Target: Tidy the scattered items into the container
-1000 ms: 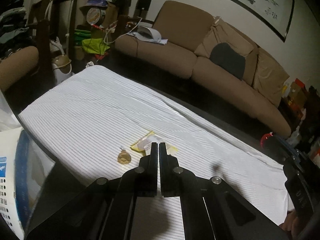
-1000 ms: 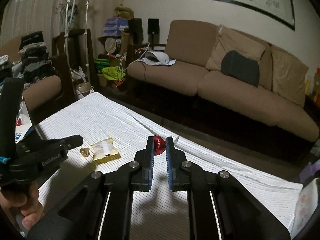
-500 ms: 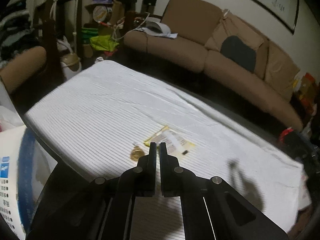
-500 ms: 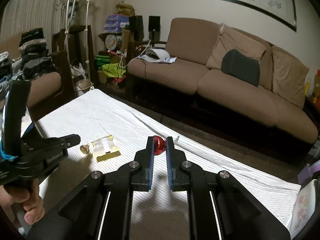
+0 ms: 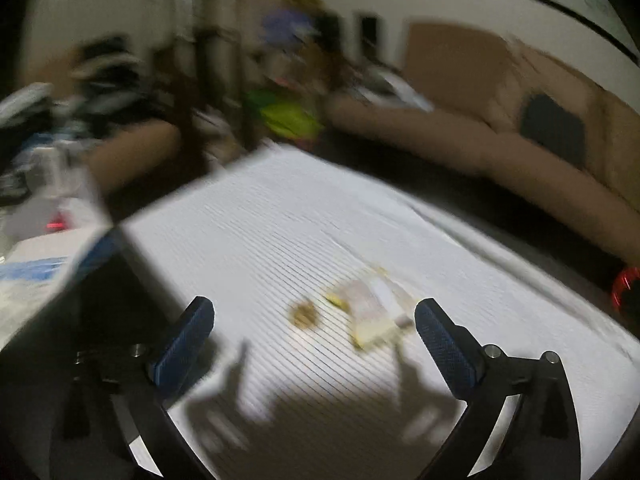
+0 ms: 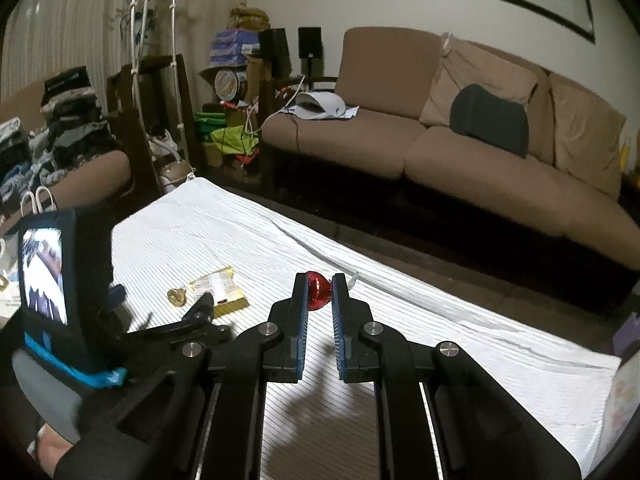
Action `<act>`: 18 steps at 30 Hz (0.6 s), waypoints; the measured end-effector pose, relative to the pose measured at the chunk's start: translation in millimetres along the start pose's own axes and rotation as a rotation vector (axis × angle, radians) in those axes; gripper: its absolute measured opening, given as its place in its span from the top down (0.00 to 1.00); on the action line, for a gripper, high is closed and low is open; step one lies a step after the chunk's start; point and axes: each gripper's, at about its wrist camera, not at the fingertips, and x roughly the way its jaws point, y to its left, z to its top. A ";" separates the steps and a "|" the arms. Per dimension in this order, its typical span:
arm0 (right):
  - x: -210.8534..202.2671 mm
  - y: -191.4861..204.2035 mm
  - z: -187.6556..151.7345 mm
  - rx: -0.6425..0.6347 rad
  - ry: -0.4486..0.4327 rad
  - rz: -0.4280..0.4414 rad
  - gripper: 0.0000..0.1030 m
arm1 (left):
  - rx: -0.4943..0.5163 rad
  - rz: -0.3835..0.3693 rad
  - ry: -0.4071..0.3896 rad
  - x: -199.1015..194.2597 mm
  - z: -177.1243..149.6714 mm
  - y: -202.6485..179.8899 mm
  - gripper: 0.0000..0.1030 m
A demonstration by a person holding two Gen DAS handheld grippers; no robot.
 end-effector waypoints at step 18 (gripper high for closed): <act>6.0 -26.3 -7.3 0.069 0.012 0.041 0.90 | -0.190 0.163 0.291 83.1 0.1 2.7 0.05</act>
